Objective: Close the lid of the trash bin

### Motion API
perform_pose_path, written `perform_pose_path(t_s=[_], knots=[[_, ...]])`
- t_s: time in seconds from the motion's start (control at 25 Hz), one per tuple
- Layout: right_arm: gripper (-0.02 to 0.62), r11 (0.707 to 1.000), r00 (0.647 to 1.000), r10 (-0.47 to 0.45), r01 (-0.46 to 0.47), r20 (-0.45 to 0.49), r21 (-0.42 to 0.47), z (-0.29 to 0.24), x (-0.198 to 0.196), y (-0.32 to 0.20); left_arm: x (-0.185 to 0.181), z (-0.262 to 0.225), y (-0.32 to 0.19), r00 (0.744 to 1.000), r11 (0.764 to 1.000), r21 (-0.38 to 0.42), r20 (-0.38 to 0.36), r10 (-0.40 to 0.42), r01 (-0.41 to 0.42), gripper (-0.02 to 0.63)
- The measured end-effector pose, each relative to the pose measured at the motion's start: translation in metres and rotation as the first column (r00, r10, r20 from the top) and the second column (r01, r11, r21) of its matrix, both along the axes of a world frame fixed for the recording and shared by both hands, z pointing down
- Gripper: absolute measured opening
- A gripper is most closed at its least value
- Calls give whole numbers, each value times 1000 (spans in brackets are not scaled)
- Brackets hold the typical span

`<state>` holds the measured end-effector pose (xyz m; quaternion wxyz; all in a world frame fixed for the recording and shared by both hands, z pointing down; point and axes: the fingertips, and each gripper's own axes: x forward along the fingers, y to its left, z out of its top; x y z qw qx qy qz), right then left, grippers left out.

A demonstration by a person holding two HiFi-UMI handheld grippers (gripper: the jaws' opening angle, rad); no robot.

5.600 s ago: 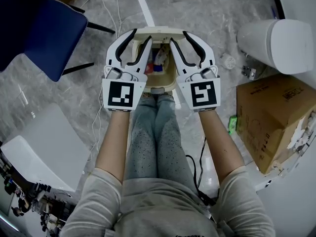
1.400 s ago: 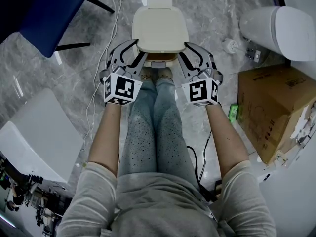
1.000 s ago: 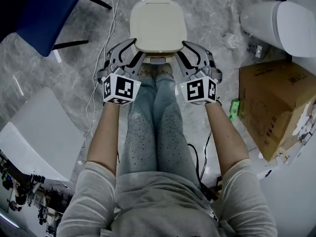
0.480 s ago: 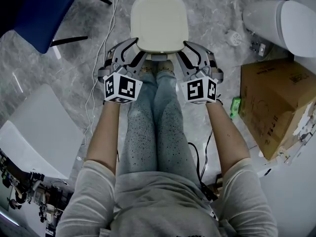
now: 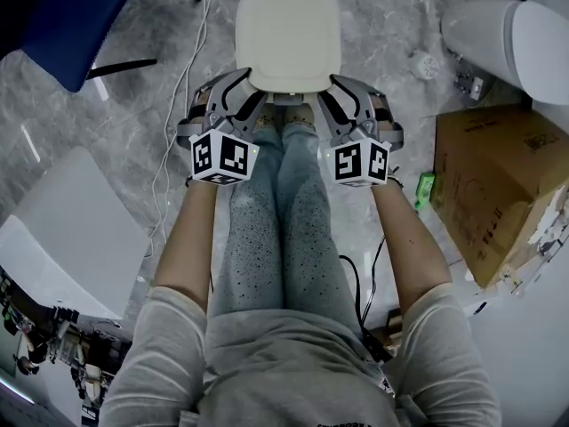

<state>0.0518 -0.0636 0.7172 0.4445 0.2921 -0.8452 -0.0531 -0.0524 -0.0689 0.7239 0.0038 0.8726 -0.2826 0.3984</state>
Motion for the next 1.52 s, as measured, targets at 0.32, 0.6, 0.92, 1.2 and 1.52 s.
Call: perform_pose_path(t_s=[0.32, 0.6, 0.92, 1.2, 1.52], knots=[[166, 1000, 999, -10, 10, -31, -3, 11, -1, 7, 0, 9, 7, 1000, 1000, -13, 25, 16, -16, 207], [167, 1000, 997, -31, 31, -66, 1, 22, -1, 9, -1, 19, 8, 999, 999, -23, 44, 22, -21, 209], [166, 999, 996, -36, 33, -83, -34, 33, -4, 11, -2, 29, 8, 996, 999, -32, 83, 40, -37, 212], [175, 987, 998, -40, 32, -50, -155, 44, -8, 19, 2, 37, 17, 1000, 990, -140, 11, 18, -16, 225], [175, 975, 992, -100, 81, -80, -207, 60, -16, 19, 7, 53, 17, 1000, 981, -192, 24, 11, -6, 225]])
